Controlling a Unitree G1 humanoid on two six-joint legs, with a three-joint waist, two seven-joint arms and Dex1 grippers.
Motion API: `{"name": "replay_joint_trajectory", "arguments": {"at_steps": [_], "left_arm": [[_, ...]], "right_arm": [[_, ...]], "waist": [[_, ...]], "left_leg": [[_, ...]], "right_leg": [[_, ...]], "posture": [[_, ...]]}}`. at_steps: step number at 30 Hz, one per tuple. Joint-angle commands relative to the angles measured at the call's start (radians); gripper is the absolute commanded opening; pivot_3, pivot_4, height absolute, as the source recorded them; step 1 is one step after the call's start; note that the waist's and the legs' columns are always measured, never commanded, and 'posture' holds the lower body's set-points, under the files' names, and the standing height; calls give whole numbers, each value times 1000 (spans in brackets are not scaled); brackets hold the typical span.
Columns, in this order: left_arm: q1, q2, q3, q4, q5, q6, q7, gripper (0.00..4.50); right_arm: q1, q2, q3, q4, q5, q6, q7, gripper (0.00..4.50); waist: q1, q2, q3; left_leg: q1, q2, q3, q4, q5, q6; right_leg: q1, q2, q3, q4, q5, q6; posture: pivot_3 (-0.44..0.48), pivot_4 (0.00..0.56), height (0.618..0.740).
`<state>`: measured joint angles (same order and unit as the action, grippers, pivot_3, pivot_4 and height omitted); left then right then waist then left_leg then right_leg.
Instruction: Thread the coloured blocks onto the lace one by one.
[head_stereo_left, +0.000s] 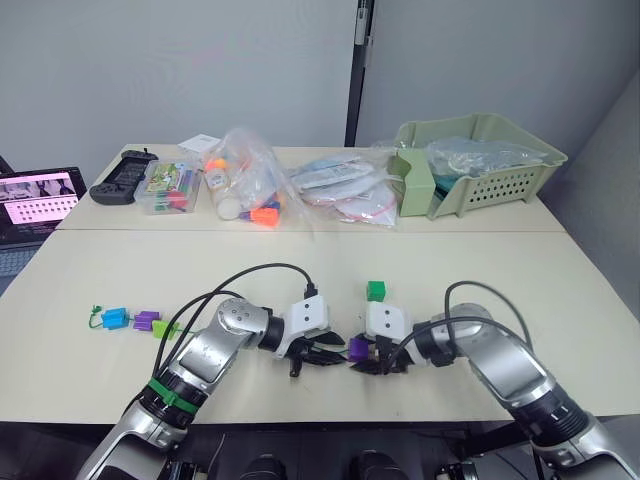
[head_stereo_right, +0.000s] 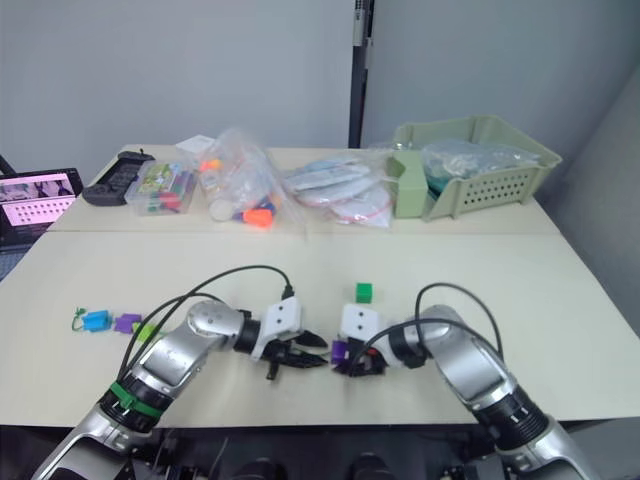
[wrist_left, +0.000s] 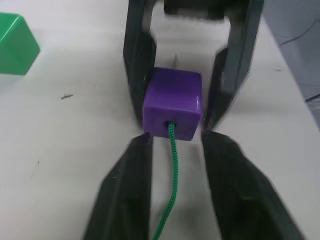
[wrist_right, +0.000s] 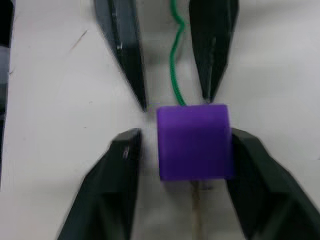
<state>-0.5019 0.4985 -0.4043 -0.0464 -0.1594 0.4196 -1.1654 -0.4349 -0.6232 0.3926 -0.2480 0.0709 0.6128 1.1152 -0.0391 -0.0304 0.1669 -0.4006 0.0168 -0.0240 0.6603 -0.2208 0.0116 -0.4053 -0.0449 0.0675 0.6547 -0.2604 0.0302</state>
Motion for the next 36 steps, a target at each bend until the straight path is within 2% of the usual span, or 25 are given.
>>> {"name": "replay_joint_trajectory", "arguments": {"at_steps": [1,3,11,19,22,27,28,31,36], "left_arm": [[-38,9,1,-46,10,-1,0,3154],[-59,12,-17,-52,30,-11,-2,3770],[-129,-78,-110,2,120,-11,51,3770],[-151,-123,-170,76,188,-5,76,3770],[-154,-134,-158,78,164,10,56,2976],[-151,-130,-155,71,165,6,46,1311],[-150,-129,-154,70,165,6,45,1209],[-148,-123,-152,64,163,5,39,1209],[-145,-115,-148,58,157,4,32,1209]], "right_arm": [[14,-14,-30,-55,37,25,-10,3926],[39,-48,-62,-101,55,39,-9,4499],[141,-169,-168,-162,106,18,-19,4499],[129,-164,-149,-122,106,-7,-48,4499],[125,-159,-138,-110,104,-15,-52,4500],[131,-161,-133,-73,99,-45,-49,4500],[133,-164,-134,-65,98,-53,-47,4500],[137,-167,-137,-51,95,-71,-48,3673],[154,-172,-148,-41,98,-103,-48,1933]], "waist": [[2,0,0],[8,0,0],[27,0,0],[22,0,0],[25,0,0],[25,0,0],[25,0,0],[25,0,0],[25,0,0]], "left_leg": [[0,0,0,0,0,0],[-1,-1,0,0,0,0],[-4,-1,0,1,0,0],[-4,-1,0,1,0,0],[-4,-1,0,1,0,0],[-4,-1,0,1,0,0],[-4,-1,0,1,0,0],[-4,-1,0,1,0,0],[-4,-1,0,1,0,0]], "right_leg": [[0,0,0,0,0,0],[0,0,0,0,0,0],[0,-1,0,-6,0,1],[0,0,0,-6,0,1],[0,-1,0,-6,0,1],[0,-1,0,-6,0,1],[0,-1,0,-6,0,1],[0,-1,0,-6,0,1],[0,0,0,-6,0,1]], "posture": [[0,150,740],[0,150,740],[0,150,740],[0,150,740],[0,150,740],[0,150,740],[0,150,740],[0,150,740],[0,150,740]]}}
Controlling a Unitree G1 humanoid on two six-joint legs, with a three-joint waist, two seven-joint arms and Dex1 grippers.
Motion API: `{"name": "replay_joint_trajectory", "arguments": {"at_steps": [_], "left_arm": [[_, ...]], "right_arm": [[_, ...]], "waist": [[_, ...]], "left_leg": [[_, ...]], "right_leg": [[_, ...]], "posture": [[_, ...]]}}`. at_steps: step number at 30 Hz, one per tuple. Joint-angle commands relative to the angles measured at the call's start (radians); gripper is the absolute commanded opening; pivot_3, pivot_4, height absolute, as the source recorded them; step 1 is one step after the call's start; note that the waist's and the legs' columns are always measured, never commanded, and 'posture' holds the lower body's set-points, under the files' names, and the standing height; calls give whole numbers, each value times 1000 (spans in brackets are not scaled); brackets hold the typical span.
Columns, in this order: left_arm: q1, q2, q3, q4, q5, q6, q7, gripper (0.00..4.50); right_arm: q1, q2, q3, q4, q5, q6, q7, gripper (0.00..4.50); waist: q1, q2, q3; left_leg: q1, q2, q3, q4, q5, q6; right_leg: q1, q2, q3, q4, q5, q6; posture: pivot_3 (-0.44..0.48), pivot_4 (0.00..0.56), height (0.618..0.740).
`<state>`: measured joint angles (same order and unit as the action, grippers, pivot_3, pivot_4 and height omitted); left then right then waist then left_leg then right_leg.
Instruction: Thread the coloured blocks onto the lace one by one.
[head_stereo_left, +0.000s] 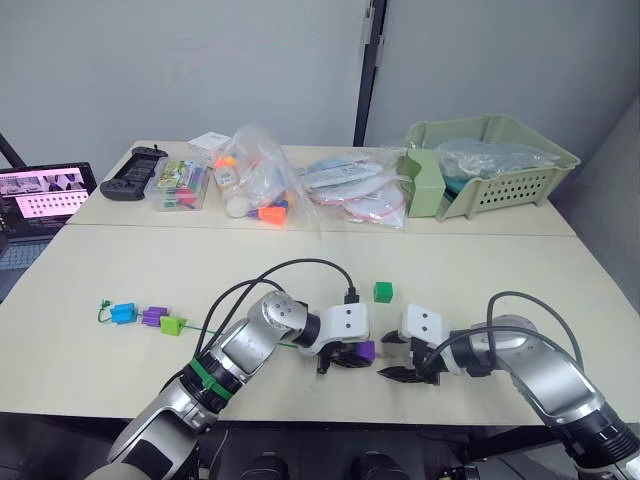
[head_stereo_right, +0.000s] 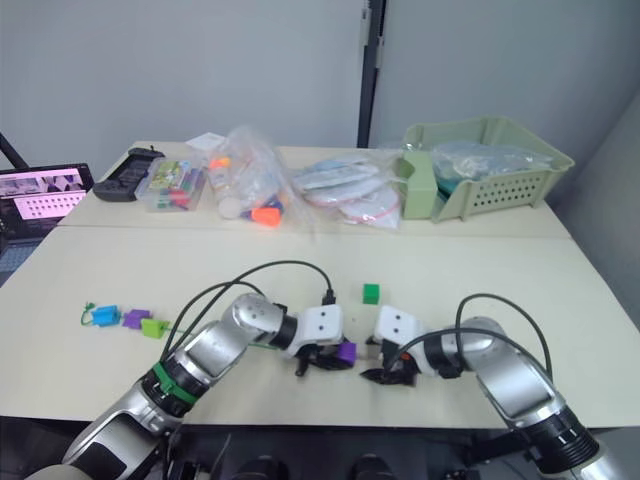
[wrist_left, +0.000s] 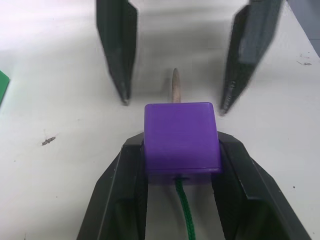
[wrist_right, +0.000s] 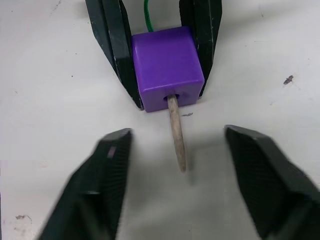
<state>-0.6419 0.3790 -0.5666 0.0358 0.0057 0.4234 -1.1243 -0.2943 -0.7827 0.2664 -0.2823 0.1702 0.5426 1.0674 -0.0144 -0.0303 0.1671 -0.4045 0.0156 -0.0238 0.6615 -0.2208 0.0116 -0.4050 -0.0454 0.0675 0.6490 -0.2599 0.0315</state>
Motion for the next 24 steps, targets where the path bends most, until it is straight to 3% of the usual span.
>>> {"name": "replay_joint_trajectory", "arguments": {"at_steps": [1,6,14,17,24], "left_arm": [[-6,6,15,-25,-9,1,-9,1209],[-6,13,17,-27,-14,2,-13,1209],[22,99,73,-76,-59,-10,-61,1209],[102,288,194,-85,-115,-84,-158,1209],[178,516,322,140,-116,-300,-241,1209]], "right_arm": [[20,-11,-24,-8,2,-41,-1,1598],[38,-12,-21,-8,-1,-67,-6,0],[5,8,-8,-3,-4,-69,-12,0],[-23,14,13,-23,-6,-49,-3,0],[-59,18,41,-51,2,-12,6,0]], "waist": [[0,0,0],[0,0,0],[-3,0,0],[-17,0,0],[-16,1,0]], "left_leg": [[0,0,0,0,0,0],[0,0,0,0,0,0],[1,0,0,0,0,0],[0,1,1,0,0,0],[1,1,-1,-1,0,0]], "right_leg": [[0,0,0,0,0,0],[0,0,0,0,0,0],[0,0,0,1,0,0],[-1,0,1,0,0,0],[-1,-1,-1,0,0,-1]], "posture": [[0,150,740],[0,150,740],[0,150,740],[0,150,740],[0,150,740]]}}
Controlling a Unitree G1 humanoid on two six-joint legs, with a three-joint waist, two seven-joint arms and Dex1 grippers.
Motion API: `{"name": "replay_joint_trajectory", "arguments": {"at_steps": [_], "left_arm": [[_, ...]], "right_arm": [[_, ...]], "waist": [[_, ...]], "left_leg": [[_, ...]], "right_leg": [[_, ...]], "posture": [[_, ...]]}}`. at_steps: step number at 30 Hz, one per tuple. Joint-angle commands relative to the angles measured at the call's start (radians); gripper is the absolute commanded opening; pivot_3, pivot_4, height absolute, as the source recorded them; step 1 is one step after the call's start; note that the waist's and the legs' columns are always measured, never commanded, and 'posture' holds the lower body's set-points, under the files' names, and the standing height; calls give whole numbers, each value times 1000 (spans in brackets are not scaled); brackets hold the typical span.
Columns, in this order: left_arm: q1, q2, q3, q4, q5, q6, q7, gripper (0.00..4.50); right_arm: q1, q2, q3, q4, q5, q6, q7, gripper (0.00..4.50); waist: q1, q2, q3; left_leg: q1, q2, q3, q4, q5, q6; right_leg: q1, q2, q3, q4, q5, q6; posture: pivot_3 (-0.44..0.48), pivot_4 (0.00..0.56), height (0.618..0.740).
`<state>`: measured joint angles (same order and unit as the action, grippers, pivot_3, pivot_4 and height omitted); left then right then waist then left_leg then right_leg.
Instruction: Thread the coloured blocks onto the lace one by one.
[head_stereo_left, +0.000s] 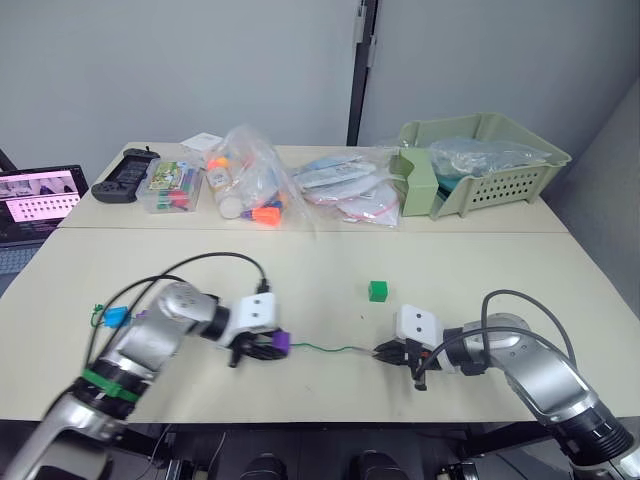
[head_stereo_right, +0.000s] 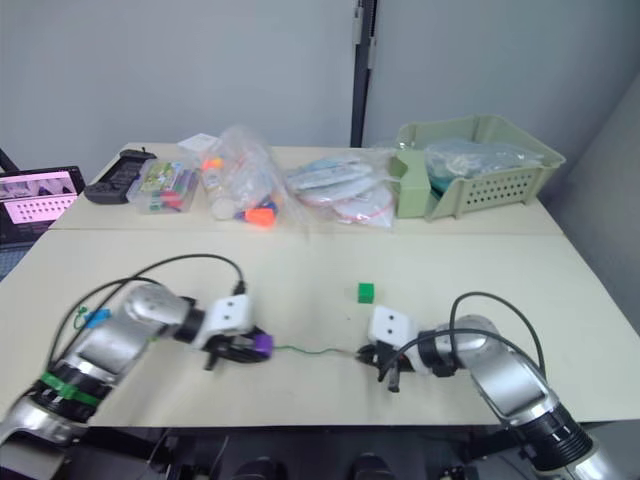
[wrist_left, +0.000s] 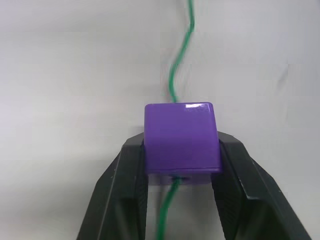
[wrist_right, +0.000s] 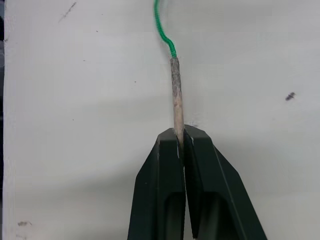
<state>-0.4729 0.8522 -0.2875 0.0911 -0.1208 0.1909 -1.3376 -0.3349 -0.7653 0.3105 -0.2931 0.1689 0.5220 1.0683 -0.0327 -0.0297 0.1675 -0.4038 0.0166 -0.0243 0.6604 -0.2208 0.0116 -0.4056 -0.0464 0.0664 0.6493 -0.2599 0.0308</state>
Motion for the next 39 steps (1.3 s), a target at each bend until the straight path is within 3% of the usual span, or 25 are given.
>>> {"name": "replay_joint_trajectory", "arguments": {"at_steps": [1,6,12,16,17,18,19,20,24,28,32,39], "left_arm": [[3,70,62,158,17,-117,-38,1209],[-53,155,105,467,38,-318,-114,1209],[-74,155,111,591,55,-435,-146,1209],[-93,135,126,594,32,-408,-152,1209],[-96,138,128,587,24,-391,-171,2247],[-99,142,131,580,17,-377,-187,2554],[-102,144,137,568,11,-372,-193,2712],[-106,143,143,556,8,-374,-191,3322],[-119,140,160,448,-36,-284,-218,4459],[-81,114,158,121,-164,-17,-234,4459],[-35,19,132,-129,-217,145,-121,4459],[-40,-207,-8,-227,-125,218,87,4459]], "right_arm": [[-25,1,2,-48,6,15,9,0],[-45,4,13,-52,11,25,15,0],[-50,0,14,-48,11,26,24,0],[-50,-1,15,-52,12,29,29,0],[-49,-1,15,-53,13,30,29,0],[-48,-1,15,-55,14,30,30,0],[-48,-1,15,-56,15,32,30,0],[-47,-1,15,-56,15,32,30,0],[-52,6,18,-58,18,38,27,0],[-65,28,27,-66,22,58,14,0],[-91,62,40,-67,15,89,-6,0],[-140,98,84,-51,-8,122,-32,0]], "waist": [[4,0,0],[-9,0,0],[-6,0,0],[-6,0,0],[-6,0,0],[-6,0,0],[-6,0,0],[-6,0,0],[-4,0,0],[1,0,0],[-1,0,0],[-1,-1,0]], "left_leg": [[0,0,0,0,0,0],[1,2,1,0,0,0],[0,2,1,0,0,0],[0,2,1,0,0,0],[0,2,1,0,0,0],[0,2,1,0,0,0],[0,1,1,0,0,0],[0,1,2,0,0,0],[-2,1,1,0,0,0],[-7,0,1,2,0,0],[-9,-1,1,3,0,0],[-9,0,1,5,0,0]], "right_leg": [[0,0,0,0,0,0],[-1,3,0,1,0,-1],[-1,1,0,1,0,-1],[-2,2,0,2,0,-1],[-2,2,0,3,0,-1],[-2,2,0,3,0,-1],[-2,1,0,3,0,-1],[-2,1,0,3,0,-1],[-5,1,0,5,0,-1],[-9,0,0,8,0,-1],[-14,-1,2,14,0,-1],[-15,1,2,15,0,-1]], "posture": [[0,150,740],[0,150,740],[0,150,740],[0,150,740],[0,150,740],[0,150,740],[0,150,740],[0,150,740],[0,150,740],[0,150,740],[0,150,740],[0,150,740]]}}
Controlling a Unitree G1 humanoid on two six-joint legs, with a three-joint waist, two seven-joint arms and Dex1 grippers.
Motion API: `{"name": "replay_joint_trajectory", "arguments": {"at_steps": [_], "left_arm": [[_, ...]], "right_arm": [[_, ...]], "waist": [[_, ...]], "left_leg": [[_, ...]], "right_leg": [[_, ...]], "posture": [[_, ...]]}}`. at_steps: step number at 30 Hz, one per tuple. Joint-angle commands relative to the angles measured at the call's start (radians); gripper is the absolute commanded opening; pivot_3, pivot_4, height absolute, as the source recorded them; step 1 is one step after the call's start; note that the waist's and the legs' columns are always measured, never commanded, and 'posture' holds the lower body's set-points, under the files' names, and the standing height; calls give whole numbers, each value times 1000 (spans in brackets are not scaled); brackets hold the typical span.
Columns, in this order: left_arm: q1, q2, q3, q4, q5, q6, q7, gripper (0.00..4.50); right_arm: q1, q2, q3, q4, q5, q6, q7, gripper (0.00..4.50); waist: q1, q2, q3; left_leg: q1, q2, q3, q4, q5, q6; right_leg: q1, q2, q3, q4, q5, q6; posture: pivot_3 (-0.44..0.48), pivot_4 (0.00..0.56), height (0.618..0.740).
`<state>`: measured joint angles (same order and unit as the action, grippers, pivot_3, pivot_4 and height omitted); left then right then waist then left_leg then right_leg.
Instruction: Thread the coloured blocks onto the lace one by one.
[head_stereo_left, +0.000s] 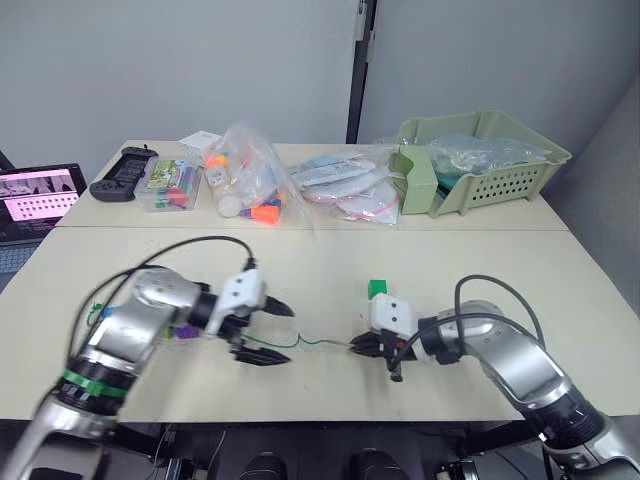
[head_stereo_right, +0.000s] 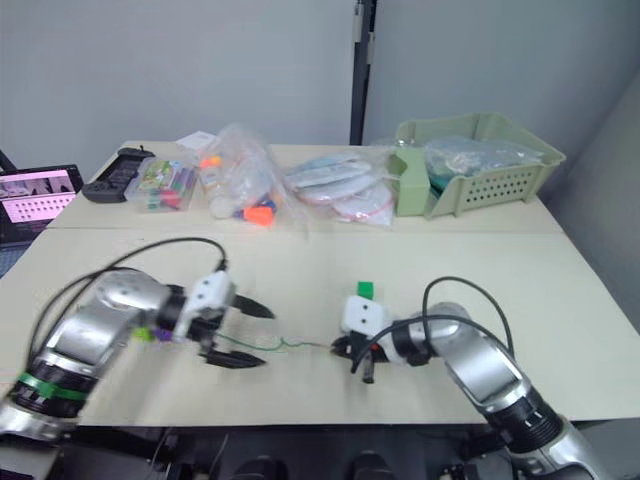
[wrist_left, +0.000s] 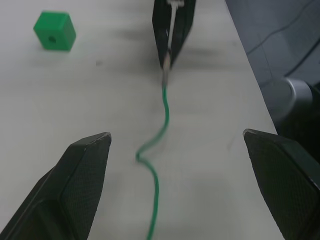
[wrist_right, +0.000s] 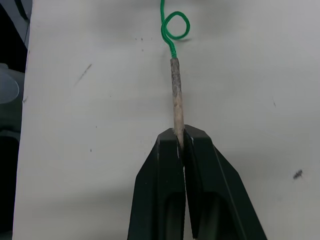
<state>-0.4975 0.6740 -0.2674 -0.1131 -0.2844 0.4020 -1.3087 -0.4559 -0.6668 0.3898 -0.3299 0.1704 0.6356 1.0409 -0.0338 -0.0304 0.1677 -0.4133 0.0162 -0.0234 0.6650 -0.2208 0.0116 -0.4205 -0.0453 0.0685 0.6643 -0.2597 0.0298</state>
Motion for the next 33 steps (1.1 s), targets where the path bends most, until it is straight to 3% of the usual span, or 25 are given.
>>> {"name": "replay_joint_trajectory", "arguments": {"at_steps": [1,8,9,21,33], "left_arm": [[-28,-69,-59,-5,65,-11,84,4459],[-58,-124,-132,73,144,-74,103,4459],[-62,-133,-132,81,144,-72,108,3908],[-68,-149,-115,112,150,-79,112,25],[-64,-139,-103,80,124,-52,103,25]], "right_arm": [[-26,1,8,-14,-9,16,-5,0],[-43,-6,18,-16,-8,35,-5,0],[-43,-6,18,-17,-7,36,-5,0],[-34,-13,15,-28,-4,45,-5,0],[-10,-2,14,-33,0,59,-30,0]], "waist": [[0,0,0],[8,0,0],[9,0,0],[18,0,0],[18,0,0]], "left_leg": [[0,0,0,0,0,0],[-1,0,0,2,0,0],[-1,0,0,2,0,0],[-1,-1,0,3,0,0],[-1,-1,0,3,0,0]], "right_leg": [[0,0,0,0,0,0],[0,0,0,0,0,0],[0,0,0,0,0,0],[0,0,0,0,0,0],[0,0,0,0,0,0]], "posture": [[0,150,740],[0,150,740],[0,150,740],[0,150,740],[0,150,740]]}}
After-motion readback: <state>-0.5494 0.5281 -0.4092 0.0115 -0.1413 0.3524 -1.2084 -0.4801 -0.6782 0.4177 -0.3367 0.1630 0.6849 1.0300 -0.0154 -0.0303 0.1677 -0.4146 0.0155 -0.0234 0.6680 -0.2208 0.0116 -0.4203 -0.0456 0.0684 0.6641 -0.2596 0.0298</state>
